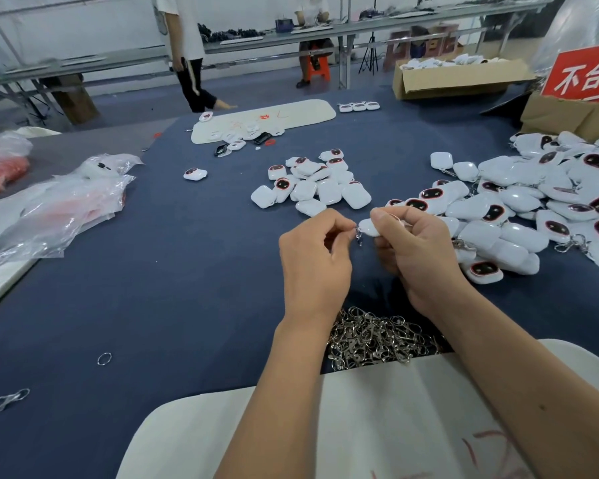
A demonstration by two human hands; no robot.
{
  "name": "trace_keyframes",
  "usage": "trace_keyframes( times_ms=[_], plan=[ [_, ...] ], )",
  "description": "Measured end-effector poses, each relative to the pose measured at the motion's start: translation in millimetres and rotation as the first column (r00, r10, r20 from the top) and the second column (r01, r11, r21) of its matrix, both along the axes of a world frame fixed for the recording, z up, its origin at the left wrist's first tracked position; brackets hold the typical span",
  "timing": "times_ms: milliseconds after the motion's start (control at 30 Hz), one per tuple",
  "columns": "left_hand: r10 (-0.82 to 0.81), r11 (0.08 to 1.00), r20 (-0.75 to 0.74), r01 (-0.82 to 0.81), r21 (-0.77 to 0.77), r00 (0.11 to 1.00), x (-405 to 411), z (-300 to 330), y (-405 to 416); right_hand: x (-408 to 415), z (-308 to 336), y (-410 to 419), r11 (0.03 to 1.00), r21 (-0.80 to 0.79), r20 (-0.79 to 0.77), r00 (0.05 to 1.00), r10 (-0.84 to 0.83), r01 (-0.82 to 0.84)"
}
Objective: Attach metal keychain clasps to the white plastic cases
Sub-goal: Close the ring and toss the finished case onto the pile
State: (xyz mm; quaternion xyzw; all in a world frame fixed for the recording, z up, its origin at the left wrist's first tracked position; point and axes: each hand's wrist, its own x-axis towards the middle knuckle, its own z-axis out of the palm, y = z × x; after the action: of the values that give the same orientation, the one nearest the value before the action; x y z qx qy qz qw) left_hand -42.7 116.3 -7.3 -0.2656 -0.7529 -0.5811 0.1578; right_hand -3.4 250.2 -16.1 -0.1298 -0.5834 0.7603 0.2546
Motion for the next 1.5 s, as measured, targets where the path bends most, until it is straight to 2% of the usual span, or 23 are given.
trace_keyframes(
  times_ms=[167,300,367,400,500,600,800,900,967,1033,1133,1200,1333,1500],
  plan=[
    [-0.007,0.997,0.033,0.009,-0.07,0.999,-2.6,-0.7,-2.3,3.3,0.7,-1.9,0.999,0.045,-0.035,0.999,0.001,0.0],
    [-0.028,0.96,0.018,0.032,-0.28,0.999,-7.0,-2.8,-6.8,5.3,-3.1,-2.9,0.948,0.316,-0.022,0.999,-0.042,0.047],
    [-0.014,0.958,0.039,0.024,-0.285,0.999,-6.9,-2.0,-7.9,5.0,-3.9,-4.5,0.916,0.397,-0.018,0.998,-0.056,0.059],
    [-0.004,0.973,0.072,0.02,-0.229,0.997,-6.5,-1.2,-7.4,5.1,-3.0,-5.3,0.927,0.37,-0.022,0.998,-0.051,0.056],
    [-0.023,1.0,0.245,0.019,0.018,0.969,-4.9,3.2,-2.8,6.4,4.3,-5.4,0.993,0.115,-0.07,0.997,0.023,-0.014],
    [-0.193,0.967,0.439,0.094,0.236,0.877,-2.9,6.7,1.6,6.8,7.2,-2.9,0.995,-0.044,-0.099,0.991,0.088,-0.092],
    [-0.331,0.886,0.626,0.004,0.465,0.706,0.8,9.1,3.1,3.7,4.7,-2.0,0.987,-0.099,-0.107,0.987,0.117,-0.128],
    [-0.333,0.868,0.647,-0.045,0.495,0.686,-1.1,9.5,1.6,3.8,3.2,-0.8,0.984,-0.082,-0.113,0.983,0.147,-0.157],
    [-0.281,0.887,0.633,-0.057,0.458,0.722,-2.1,8.7,0.9,3.6,2.5,-0.6,0.982,-0.074,-0.116,0.979,0.166,-0.175],
    [-0.189,0.924,0.576,-0.054,0.378,0.795,-3.4,7.8,0.1,3.5,2.3,-0.5,0.982,-0.065,-0.11,0.979,0.171,-0.179],
    [-0.053,0.981,0.412,-0.029,0.19,0.91,-6.5,7.1,-2.4,3.6,1.6,-1.1,0.985,-0.039,-0.101,0.981,0.163,-0.168],
    [-0.012,0.998,0.313,-0.009,0.067,0.95,-8.4,6.1,-5.4,3.4,0.5,-1.5,0.988,-0.011,-0.087,0.984,0.155,-0.157],
    [-0.002,0.992,0.187,0.026,-0.126,0.982,-11.8,2.5,-11.5,2.3,-1.8,-2.9,0.989,0.057,-0.03,0.99,0.135,-0.133],
    [-0.046,0.989,0.227,0.077,-0.129,0.973,-13.4,3.5,-11.2,3.9,0.6,-2.9,0.989,0.031,-0.057,0.988,0.144,-0.142]
  ],
)
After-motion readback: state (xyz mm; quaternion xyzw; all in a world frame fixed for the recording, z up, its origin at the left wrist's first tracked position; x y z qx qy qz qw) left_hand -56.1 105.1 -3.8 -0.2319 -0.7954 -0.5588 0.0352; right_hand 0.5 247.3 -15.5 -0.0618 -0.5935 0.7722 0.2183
